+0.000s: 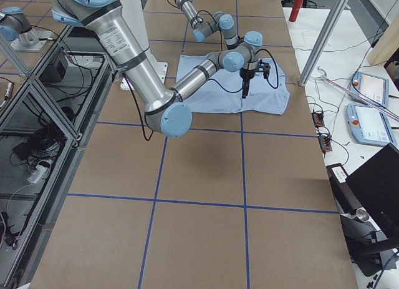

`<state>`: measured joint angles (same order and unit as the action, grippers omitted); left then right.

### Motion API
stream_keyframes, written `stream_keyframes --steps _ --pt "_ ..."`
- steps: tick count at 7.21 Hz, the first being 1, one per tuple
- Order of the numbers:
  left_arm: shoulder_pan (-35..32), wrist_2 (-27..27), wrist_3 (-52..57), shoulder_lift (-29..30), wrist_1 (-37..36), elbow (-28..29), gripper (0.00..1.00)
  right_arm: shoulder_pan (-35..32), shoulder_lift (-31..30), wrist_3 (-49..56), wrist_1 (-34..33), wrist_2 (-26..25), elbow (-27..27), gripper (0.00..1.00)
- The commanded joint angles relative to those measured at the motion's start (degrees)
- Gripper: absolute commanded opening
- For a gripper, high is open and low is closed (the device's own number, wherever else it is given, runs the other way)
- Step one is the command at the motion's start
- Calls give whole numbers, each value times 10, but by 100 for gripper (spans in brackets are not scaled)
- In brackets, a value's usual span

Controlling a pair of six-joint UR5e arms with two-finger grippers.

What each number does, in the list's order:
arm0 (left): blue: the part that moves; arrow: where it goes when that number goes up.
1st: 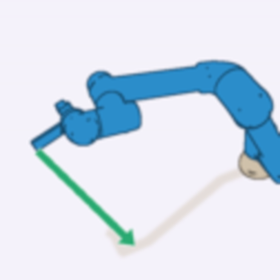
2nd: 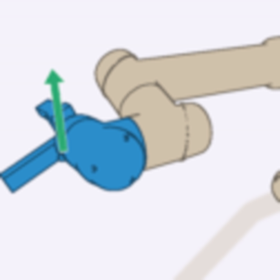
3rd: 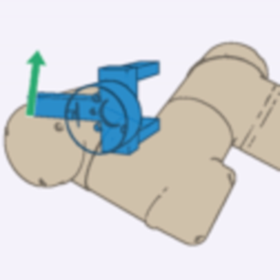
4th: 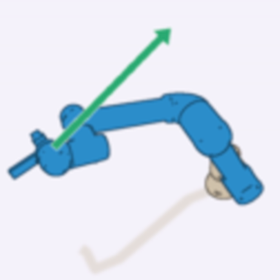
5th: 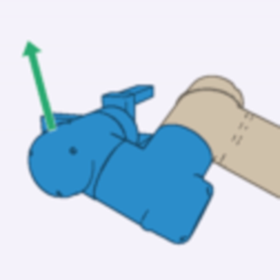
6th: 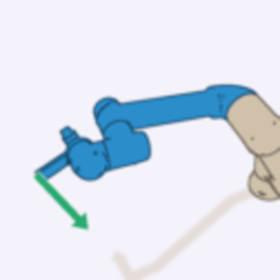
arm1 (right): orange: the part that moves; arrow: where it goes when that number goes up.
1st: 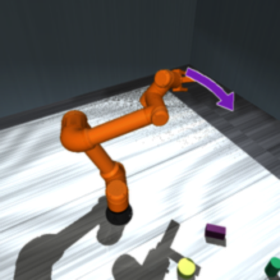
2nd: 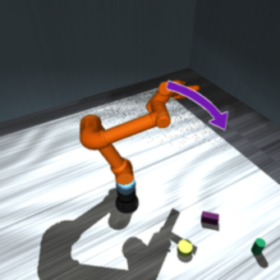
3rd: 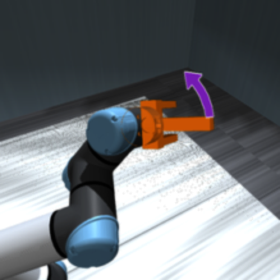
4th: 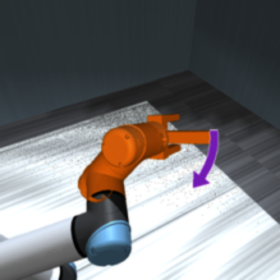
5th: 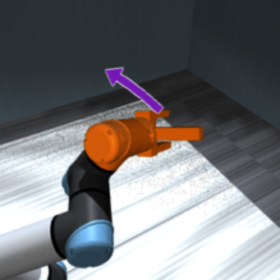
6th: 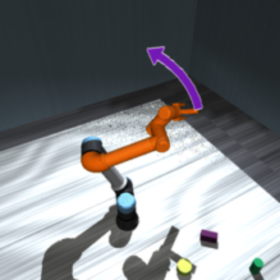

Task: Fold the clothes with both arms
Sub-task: 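Move both grippers to the hem corners nearest the robot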

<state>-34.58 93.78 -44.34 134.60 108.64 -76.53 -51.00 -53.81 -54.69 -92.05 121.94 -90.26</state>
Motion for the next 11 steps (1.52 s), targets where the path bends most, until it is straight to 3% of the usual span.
stream_keyframes --steps 1,3,4,5,7,8,10,11 --pt "-4 0 14 -8 0 -12 100 0 -23 -5 47 0 0 100" --pt "-19 3 58 -51 -3 -66 100 0 -38 -9 86 1 -5 100" --pt "-22 5 71 -107 -7 -138 100 6 -57 -24 86 3 -30 100" --pt "-26 10 73 -156 -42 -216 100 39 -101 -58 86 -7 -100 100" --pt "-29 60 67 -248 -70 -348 100 174 -200 -193 88 -137 -240 100" --pt "-29 61 65 -279 -72 -387 100 236 -238 -251 95 -167 -280 100" --pt "-29 61 63 -297 -72 -408 100 350 -330 -322 189 -256 -294 100" --pt "-29 61 62 -297 -72 -408 100 362 -369 -322 223 -257 -293 99"
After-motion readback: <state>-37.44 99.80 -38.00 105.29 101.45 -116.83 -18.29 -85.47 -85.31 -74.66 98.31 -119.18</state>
